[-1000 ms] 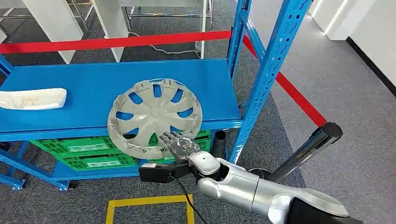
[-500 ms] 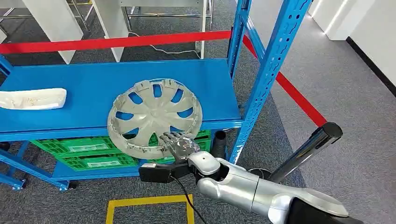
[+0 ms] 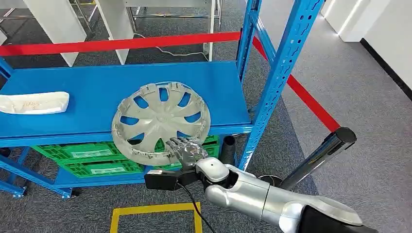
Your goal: Take the parts from the cabinet and place them on the table.
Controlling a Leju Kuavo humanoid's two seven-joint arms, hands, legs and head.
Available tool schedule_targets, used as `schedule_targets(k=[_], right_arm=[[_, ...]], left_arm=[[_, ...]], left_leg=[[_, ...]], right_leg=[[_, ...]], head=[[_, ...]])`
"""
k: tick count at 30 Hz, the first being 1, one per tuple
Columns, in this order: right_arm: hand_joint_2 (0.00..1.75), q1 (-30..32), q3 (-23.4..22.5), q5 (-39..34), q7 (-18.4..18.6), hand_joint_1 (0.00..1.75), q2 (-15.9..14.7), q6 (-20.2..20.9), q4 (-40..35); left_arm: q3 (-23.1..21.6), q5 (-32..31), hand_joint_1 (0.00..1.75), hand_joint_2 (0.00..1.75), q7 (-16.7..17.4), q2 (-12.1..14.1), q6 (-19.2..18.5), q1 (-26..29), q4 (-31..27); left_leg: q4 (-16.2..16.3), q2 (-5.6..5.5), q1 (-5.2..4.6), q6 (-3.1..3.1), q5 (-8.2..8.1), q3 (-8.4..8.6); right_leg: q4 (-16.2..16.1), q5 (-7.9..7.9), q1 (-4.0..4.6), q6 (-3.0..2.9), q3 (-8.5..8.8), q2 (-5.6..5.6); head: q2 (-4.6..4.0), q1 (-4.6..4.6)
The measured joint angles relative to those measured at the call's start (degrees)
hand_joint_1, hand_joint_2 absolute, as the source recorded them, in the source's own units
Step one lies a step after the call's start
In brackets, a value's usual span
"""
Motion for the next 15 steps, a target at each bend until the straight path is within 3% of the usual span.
schedule_targets(k=[15], right_arm=[[0.0,0.0,0.0,0.0,0.0,0.0,0.0,0.0,0.0]], left_arm=[[0.0,0.0,0.0,0.0,0.0,0.0,0.0,0.0,0.0]], left_leg=[[0.0,0.0,0.0,0.0,0.0,0.0]], right_leg=[[0.0,0.0,0.0,0.0,0.0,0.0]], head=[[0.0,0.0]])
